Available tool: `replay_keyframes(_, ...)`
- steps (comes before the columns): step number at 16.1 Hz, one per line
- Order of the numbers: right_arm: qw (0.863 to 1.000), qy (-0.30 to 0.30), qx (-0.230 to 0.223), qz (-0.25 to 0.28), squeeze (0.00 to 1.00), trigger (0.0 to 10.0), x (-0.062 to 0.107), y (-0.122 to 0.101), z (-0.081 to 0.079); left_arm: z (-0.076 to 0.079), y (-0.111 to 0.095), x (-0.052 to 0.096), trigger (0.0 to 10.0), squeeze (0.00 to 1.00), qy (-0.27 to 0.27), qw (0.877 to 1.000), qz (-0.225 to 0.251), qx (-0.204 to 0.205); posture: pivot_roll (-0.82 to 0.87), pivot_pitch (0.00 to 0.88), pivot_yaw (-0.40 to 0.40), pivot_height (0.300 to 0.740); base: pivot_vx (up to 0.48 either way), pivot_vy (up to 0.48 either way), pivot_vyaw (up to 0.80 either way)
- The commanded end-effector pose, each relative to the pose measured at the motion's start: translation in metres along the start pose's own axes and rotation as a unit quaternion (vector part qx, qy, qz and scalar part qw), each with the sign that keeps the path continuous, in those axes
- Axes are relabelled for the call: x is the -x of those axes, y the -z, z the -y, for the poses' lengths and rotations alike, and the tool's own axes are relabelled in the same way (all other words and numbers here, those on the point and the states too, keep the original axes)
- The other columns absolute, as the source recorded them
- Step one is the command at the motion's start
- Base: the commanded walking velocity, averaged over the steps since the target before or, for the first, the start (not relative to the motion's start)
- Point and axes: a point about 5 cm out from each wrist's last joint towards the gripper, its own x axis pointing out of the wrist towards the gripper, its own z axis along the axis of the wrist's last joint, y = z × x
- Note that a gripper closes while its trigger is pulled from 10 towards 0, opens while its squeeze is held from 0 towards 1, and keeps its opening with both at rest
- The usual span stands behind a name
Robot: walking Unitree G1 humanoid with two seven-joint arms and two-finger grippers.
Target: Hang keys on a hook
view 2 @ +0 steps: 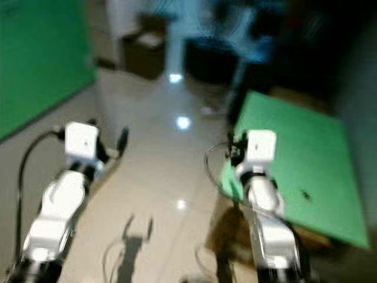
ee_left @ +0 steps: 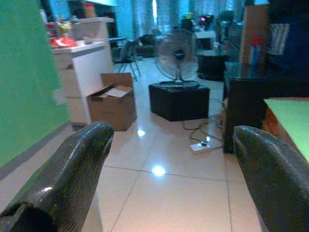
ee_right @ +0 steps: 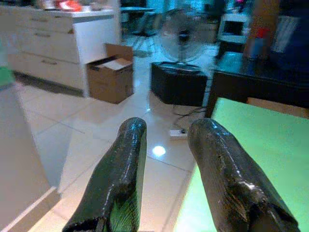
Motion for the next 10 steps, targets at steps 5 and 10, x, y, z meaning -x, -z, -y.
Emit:
replay_keyframes(5,1.0,0.013,0.008,-0.002,0.0,10.0,0.0019,0.0011,0.0063,0.0036,0.0,-0.0005,10.0,0.0,0.003,1.0,-0.002,0.009,-0.04,0.0,-0.017,0.74,0.0,0.0,-0.8)
replay_keyframes(10,1.0,-0.003,-0.008,-0.01,0.0,10.0,0.0056,0.0039,0.0058,0.0086,-0.004,0.0013,10.0,0.0,0.033,0.999,0.017,-0.006,-0.04,0.0,-0.015,0.74,0.0,0.0,-0.8)
